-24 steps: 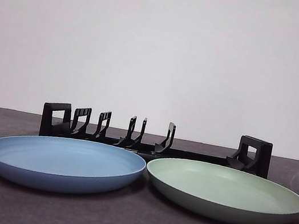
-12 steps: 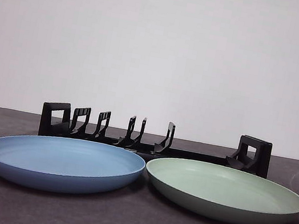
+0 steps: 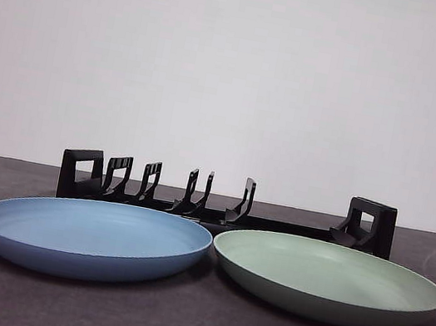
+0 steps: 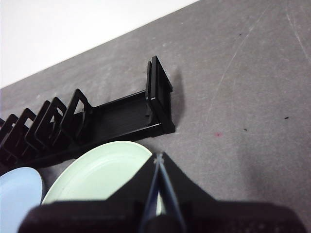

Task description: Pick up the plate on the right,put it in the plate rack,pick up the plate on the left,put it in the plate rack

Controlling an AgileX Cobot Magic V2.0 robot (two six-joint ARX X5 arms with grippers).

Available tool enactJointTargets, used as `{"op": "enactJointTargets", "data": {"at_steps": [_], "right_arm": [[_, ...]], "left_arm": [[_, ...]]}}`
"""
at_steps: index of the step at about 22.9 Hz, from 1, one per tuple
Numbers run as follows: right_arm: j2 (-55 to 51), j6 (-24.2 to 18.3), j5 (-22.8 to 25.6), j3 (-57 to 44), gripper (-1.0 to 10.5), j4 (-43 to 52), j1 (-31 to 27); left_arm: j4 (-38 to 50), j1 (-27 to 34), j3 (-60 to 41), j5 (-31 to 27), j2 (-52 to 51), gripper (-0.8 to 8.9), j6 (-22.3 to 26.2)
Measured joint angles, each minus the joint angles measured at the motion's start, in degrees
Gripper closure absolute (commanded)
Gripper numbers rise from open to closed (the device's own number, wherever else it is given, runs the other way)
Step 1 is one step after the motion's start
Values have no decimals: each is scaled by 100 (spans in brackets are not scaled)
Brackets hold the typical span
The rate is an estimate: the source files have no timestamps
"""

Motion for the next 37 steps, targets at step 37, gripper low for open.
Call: {"op": "enactJointTargets", "data": {"at_steps": [37], "right_arm": [[6522,-1097,-1906,2367,851,-533,-118]], "left_arm": [[-852,-3001,3268,210,4179,530,1762]]}}
